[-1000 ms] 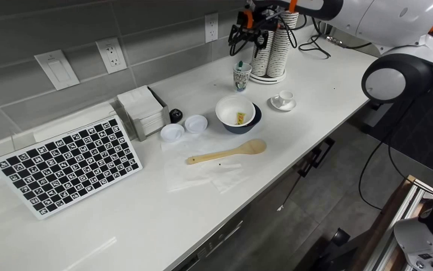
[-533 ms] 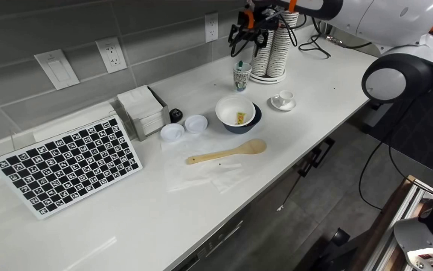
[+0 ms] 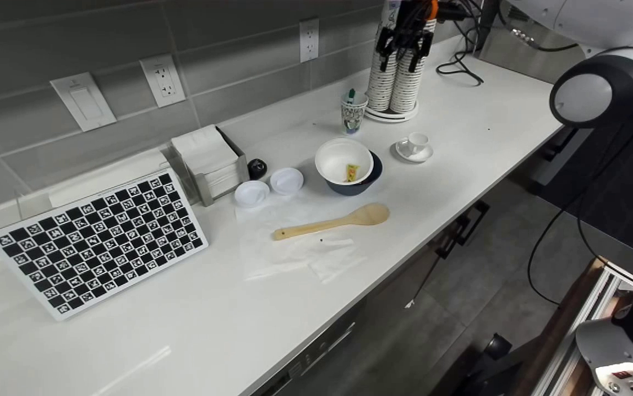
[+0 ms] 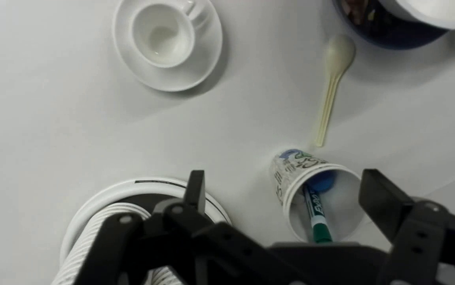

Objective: Pick up the coffee cups and make them stand upright

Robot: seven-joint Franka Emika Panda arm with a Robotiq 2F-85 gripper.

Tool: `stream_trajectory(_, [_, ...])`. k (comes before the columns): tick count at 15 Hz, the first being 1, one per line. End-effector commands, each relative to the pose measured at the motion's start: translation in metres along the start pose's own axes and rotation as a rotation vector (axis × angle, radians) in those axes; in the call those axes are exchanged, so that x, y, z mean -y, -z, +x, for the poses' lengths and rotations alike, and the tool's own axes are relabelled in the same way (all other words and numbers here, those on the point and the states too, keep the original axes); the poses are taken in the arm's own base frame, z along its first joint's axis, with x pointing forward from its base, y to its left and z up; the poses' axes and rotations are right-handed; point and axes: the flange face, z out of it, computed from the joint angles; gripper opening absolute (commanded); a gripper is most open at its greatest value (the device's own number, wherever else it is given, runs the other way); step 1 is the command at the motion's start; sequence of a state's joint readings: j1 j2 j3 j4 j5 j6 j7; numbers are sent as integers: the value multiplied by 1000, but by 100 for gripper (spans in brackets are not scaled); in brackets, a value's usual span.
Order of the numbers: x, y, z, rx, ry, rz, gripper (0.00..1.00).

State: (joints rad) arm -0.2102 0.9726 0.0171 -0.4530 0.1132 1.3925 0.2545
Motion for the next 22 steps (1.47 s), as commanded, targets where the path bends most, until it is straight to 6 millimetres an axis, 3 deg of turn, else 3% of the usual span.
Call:
stream_trajectory(1, [-53,26,-16,137,102,100,100])
stream_trajectory(3, [-87,27,-30,265,61,100,100])
stream_trajectory(5, [-108,18,-40,374,-27,49,100])
stream_trajectory(9, [-131,-7,-49,515,-154,-40,100])
stream_trajectory(13, [-161,-7,-54,560,-60,-81,100])
stream_trajectory(17, [-238,13,-51,500,-101,-206,100])
stream_trajectory(22, [-343,36,-70,456,-284,-16,100])
